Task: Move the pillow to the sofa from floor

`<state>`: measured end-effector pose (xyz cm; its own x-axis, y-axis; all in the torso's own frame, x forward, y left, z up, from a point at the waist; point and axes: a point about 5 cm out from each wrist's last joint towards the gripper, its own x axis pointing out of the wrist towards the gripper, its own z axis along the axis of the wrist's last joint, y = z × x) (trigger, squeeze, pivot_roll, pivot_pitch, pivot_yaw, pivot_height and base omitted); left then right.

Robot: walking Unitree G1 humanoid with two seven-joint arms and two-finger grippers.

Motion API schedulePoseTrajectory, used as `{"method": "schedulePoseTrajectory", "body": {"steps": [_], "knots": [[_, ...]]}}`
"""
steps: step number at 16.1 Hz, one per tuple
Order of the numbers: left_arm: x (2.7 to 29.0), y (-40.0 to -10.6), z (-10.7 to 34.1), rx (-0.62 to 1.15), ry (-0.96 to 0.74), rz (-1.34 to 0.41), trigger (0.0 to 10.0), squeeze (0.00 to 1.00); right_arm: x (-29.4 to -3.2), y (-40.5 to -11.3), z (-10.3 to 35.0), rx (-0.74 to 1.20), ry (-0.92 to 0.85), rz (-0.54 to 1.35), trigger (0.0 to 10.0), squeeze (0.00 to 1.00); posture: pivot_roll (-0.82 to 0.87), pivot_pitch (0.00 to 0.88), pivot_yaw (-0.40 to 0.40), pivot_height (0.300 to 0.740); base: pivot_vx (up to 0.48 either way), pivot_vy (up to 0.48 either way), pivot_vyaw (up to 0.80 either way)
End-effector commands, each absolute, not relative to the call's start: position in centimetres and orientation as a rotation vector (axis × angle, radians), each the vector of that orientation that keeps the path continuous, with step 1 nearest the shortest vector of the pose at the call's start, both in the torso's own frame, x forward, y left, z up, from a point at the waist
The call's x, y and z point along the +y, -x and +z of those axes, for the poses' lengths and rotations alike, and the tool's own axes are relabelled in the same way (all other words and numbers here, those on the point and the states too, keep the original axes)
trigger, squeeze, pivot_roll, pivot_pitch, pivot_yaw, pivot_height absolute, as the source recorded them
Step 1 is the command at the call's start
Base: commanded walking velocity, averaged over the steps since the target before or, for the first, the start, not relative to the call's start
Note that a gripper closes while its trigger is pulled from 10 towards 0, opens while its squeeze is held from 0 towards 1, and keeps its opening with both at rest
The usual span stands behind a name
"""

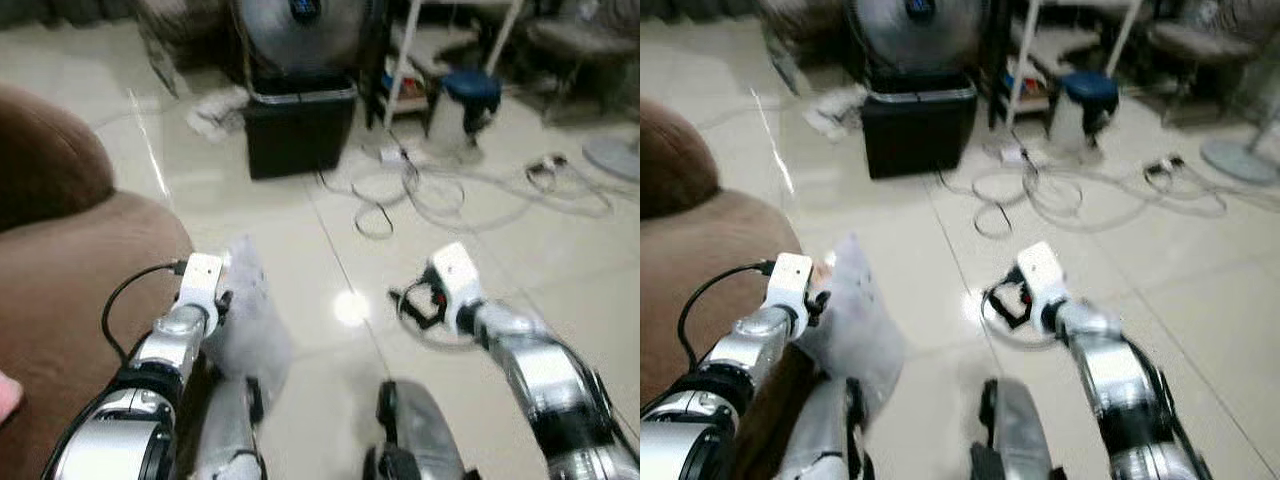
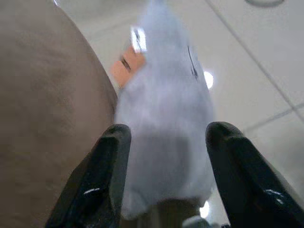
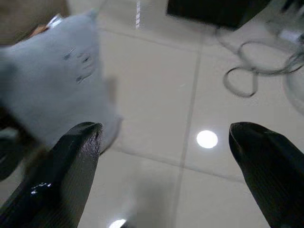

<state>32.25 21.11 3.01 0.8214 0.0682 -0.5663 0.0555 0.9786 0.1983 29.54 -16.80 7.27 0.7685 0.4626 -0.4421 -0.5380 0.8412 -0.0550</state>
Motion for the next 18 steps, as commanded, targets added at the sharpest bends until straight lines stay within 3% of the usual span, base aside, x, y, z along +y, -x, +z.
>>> {"method": "schedulePoseTrajectory", "body": {"steps": [1,6,9,12,15,18], "knots": [[21.4,-32.4,3.2,0.593,-0.229,0.046,10.0,1.00,-16.7,-28.8,7.5,0.435,0.162,0.585,10.0,0.00,-0.02,0.233,-0.060,0.576,0.000,0.000,0.00],[24.0,-32.8,4.7,0.461,-0.216,0.238,10.0,1.00,-16.1,-25.8,7.8,0.429,0.170,0.663,10.0,0.00,-0.05,0.315,-0.119,0.576,0.000,0.000,0.00],[24.6,-33.3,6.0,0.348,-0.202,0.334,10.0,1.00,-15.6,-25.0,8.5,0.407,0.187,0.711,10.0,0.00,-0.06,0.293,-0.157,0.576,0.000,0.000,0.00],[25.0,-32.9,5.5,0.391,-0.239,0.361,10.0,1.00,-15.3,-24.7,8.5,0.455,0.194,0.753,10.0,0.00,-0.06,0.298,-0.172,0.576,0.000,0.000,0.00],[26.6,-32.1,5.0,0.434,-0.282,0.413,10.0,1.00,-14.7,-23.8,8.5,0.515,0.210,0.911,10.0,0.00,-0.06,0.309,-0.182,0.576,0.000,0.000,0.00],[27.2,-31.4,4.5,0.464,-0.300,0.411,10.0,1.00,-14.7,-24.1,8.6,0.495,0.218,0.891,10.0,0.00,-0.06,0.318,-0.183,0.576,0.000,0.000,0.00]]}}
